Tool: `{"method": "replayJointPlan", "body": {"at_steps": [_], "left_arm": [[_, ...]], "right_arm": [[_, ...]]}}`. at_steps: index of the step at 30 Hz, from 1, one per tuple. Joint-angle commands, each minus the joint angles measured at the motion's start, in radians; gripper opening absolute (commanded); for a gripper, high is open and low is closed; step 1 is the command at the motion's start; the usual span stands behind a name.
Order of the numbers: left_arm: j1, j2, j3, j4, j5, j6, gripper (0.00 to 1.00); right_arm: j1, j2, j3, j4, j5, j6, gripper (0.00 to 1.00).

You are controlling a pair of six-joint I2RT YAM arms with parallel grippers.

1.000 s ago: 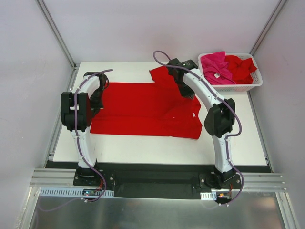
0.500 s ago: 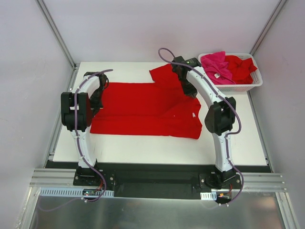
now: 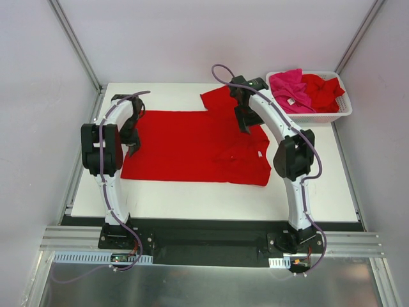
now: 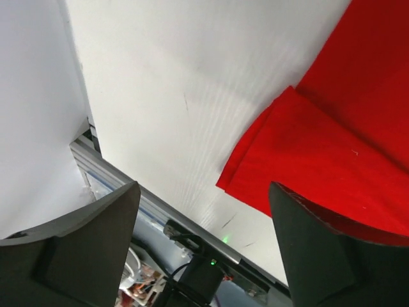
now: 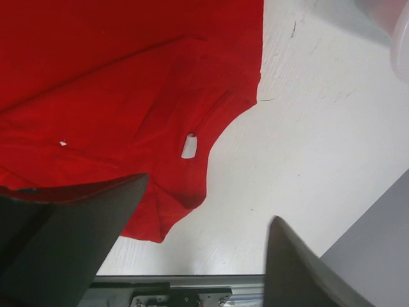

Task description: Fold and stack the t-shirts

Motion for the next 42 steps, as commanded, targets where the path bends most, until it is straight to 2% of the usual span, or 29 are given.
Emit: {"method": "replayJointPlan", "body": {"at_steps": [1, 4, 5, 6, 7, 9, 11, 12, 13, 17, 20, 26, 35, 42], "left_arm": [[0.009, -0.070, 0.063, -0.075, -0.073, -0.038, 0.84], [-0.017, -0.122, 0.071, -0.073, 0.017, -0.041, 0.86], [-0.022, -0.137, 0.059, -0.070, 0.048, -0.050, 0.86], [-0.034, -0.171, 0.048, -0.058, 0.098, -0.052, 0.86], [-0.039, -0.194, 0.025, -0.032, 0.226, -0.043, 0.87], [-0.044, -0.266, -0.071, 0.060, 0.318, -0.049, 0.87], [-0.042, -0.314, -0.184, 0.182, 0.482, -0.031, 0.87], [-0.044, -0.354, -0.219, 0.218, 0.522, -0.031, 0.93], [-0.044, -0.372, -0.252, 0.246, 0.597, -0.037, 0.94], [-0.042, -0.458, -0.439, 0.379, 0.727, -0.057, 0.99], [-0.042, -0.506, -0.506, 0.422, 0.740, -0.061, 0.99], [-0.042, -0.575, -0.543, 0.444, 0.696, -0.052, 0.99], [-0.042, -0.616, -0.593, 0.455, 0.627, -0.046, 0.99], [-0.042, -0.667, -0.641, 0.458, 0.562, -0.058, 0.99]], "right_arm": [[0.013, -0.142, 0.002, -0.175, 0.046, 0.027, 0.93], [0.035, -0.251, -0.155, -0.080, -0.014, 0.012, 0.96], [0.039, -0.342, -0.218, -0.044, -0.072, 0.013, 0.96], [0.043, -0.381, -0.320, 0.022, -0.103, 0.021, 0.96], [0.041, -0.424, -0.378, 0.052, -0.144, 0.029, 0.97], [0.043, -0.528, -0.474, 0.137, -0.255, 0.032, 0.98], [0.044, -0.594, -0.637, 0.241, -0.339, 0.067, 0.99], [0.046, -0.665, -0.698, 0.275, -0.359, 0.073, 0.99], [0.044, -0.693, -0.787, 0.308, -0.403, 0.079, 0.97], [0.053, -0.802, -0.967, 0.489, -0.483, 0.078, 0.90], [0.072, -0.836, -1.044, 0.559, -0.517, 0.078, 0.85], [0.130, -0.776, -1.098, 0.652, -0.436, 0.017, 0.83], [0.133, -0.673, -1.029, 0.563, -0.356, 0.030, 0.83], [0.103, -0.668, -1.085, 0.549, -0.353, 0.092, 0.83]]}}
